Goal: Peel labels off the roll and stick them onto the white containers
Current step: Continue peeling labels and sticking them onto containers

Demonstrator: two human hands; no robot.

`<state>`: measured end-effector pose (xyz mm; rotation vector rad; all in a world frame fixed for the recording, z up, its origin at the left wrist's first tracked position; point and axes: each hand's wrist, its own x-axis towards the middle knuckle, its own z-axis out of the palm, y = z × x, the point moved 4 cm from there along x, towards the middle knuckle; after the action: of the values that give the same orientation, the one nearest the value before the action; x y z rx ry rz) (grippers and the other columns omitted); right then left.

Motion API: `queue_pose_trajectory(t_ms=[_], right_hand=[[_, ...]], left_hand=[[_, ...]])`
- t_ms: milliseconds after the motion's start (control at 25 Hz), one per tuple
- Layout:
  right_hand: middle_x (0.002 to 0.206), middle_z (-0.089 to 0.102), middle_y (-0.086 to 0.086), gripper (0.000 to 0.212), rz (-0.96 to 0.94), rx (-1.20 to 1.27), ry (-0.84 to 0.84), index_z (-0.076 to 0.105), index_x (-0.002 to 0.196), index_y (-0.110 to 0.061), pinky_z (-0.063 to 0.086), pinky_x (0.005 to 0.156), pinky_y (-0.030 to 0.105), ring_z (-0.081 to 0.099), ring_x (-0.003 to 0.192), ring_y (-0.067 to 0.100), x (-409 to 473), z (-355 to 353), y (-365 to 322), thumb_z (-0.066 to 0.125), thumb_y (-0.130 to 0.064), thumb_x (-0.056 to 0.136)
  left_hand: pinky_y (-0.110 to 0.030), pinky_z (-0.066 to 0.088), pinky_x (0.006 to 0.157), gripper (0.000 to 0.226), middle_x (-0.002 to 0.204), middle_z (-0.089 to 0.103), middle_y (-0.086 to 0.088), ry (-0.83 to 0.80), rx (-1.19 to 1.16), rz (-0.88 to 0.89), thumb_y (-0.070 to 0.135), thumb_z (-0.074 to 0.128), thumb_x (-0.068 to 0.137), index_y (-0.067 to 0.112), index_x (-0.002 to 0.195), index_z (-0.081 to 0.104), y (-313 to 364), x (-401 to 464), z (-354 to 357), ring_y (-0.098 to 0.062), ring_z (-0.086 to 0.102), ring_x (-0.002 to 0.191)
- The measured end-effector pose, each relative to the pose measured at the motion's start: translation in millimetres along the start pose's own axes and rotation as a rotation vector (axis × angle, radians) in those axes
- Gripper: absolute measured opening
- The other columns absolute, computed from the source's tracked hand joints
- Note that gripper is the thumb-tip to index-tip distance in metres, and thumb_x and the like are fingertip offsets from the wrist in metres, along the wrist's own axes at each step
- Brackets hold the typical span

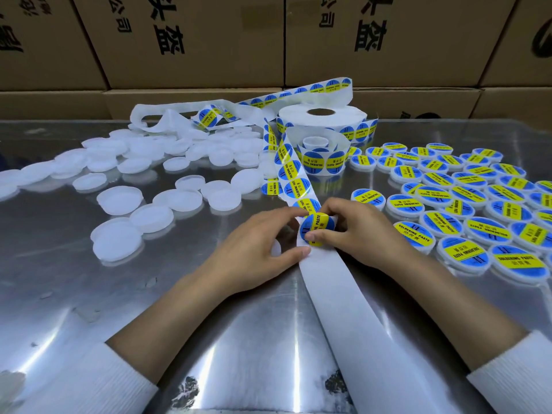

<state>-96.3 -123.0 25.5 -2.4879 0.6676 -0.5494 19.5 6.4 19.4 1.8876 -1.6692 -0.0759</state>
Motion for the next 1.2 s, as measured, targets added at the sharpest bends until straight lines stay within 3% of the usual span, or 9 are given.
queue_pose_trajectory(t_ms=[120,320,400,600,920,1000,1080,1160,1200], right_hand=[[0.069,0.054,-0.009,0.025,0.005,-0.013,-0.002,0.055,0.075,-0.034,0.041,0.061,0.033,0.049,0.07,0.01,-1.9,-1.2,-3.6,0.072,-0.051,0.07],[0.092,0.064,-0.011,0.037,-0.007,-0.016,0.011,0.051,0.093,-0.029,0.048,0.074,0.038,0.057,0.084,0.014,-6.2,-1.3,-11.3,0.07,-0.052,0.071],[0.091,0.064,-0.008,0.038,-0.012,-0.018,0.017,0.049,0.093,-0.027,0.048,0.073,0.04,0.057,0.084,0.015,-7.6,-2.0,-13.7,0.068,-0.052,0.072],[0.089,0.066,-0.008,0.039,-0.027,0.012,0.0,0.05,0.092,-0.025,0.049,0.075,0.043,0.061,0.085,0.017,-10.8,-3.1,-18.6,0.068,-0.051,0.071],[0.097,0.068,-0.005,0.01,-0.02,0.25,-0.031,0.054,0.078,-0.029,0.049,0.088,0.045,0.063,0.102,0.019,-9.1,-8.3,-20.4,0.063,-0.026,0.082],[0.104,0.067,-0.007,0.013,-0.019,0.226,-0.024,0.058,0.075,-0.028,0.045,0.095,0.038,0.061,0.106,0.014,-7.8,-12.3,-20.1,0.066,-0.022,0.083],[0.108,0.067,-0.006,0.016,-0.021,0.273,-0.001,0.06,0.072,-0.025,0.043,0.093,0.021,0.06,0.106,0.006,-6.8,-19.3,-21.4,0.069,-0.017,0.082],[0.106,0.069,-0.004,0.019,-0.004,0.502,0.004,0.061,0.069,-0.02,0.043,0.081,0.009,0.063,0.099,0.003,-6.9,-27.7,-24.8,0.066,-0.009,0.083],[0.104,0.07,-0.002,0.019,0.005,0.674,0.016,0.061,0.067,-0.019,0.044,0.079,0.011,0.064,0.095,0.003,-7.4,-32.3,-26.3,0.063,-0.007,0.083]], left_hand=[[-0.031,0.043,0.094,0.044,0.11,0.058,0.014,-0.042,-0.015,0.014,0.048,0.062,0.085,0.027,0.123,0.055,0.1,1.3,1.8,-0.005,0.053,0.104],[-0.031,0.044,0.093,0.045,0.11,0.059,0.009,-0.07,-0.036,0.034,0.051,0.059,0.082,0.029,0.121,0.058,0.4,1.6,1.6,-0.006,0.054,0.105],[-0.029,0.043,0.095,0.049,0.113,0.059,0.01,-0.063,-0.049,0.028,0.046,0.064,0.084,0.029,0.129,0.053,0.2,0.9,1.1,-0.004,0.053,0.105],[-0.031,0.044,0.087,0.03,0.098,0.061,0.003,-0.064,-0.113,0.033,0.028,0.06,0.091,0.027,0.121,0.061,1.2,3.0,-1.1,-0.009,0.054,0.093],[-0.036,0.045,0.087,0.025,0.098,0.059,0.002,-0.059,-0.127,0.019,0.018,0.059,0.093,0.027,0.116,0.065,0.9,3.2,-0.9,-0.012,0.055,0.096],[-0.036,0.045,0.089,0.024,0.101,0.058,0.004,-0.07,-0.128,0.005,0.023,0.058,0.093,0.028,0.116,0.065,0.4,3.3,-0.7,-0.011,0.055,0.098],[-0.035,0.043,0.093,0.028,0.104,0.056,0.008,-0.108,-0.108,-0.021,0.043,0.053,0.093,0.03,0.115,0.065,-0.4,3.0,0.3,-0.01,0.053,0.103],[-0.032,0.041,0.097,0.049,0.109,0.052,0.013,-0.174,-0.064,-0.045,0.068,0.042,0.085,0.037,0.115,0.064,-0.7,1.6,1.9,-0.008,0.049,0.109],[-0.03,0.038,0.099,0.056,0.111,0.05,0.015,-0.202,-0.038,-0.047,0.073,0.036,0.08,0.041,0.116,0.063,-0.6,0.7,2.6,-0.007,0.046,0.111]])
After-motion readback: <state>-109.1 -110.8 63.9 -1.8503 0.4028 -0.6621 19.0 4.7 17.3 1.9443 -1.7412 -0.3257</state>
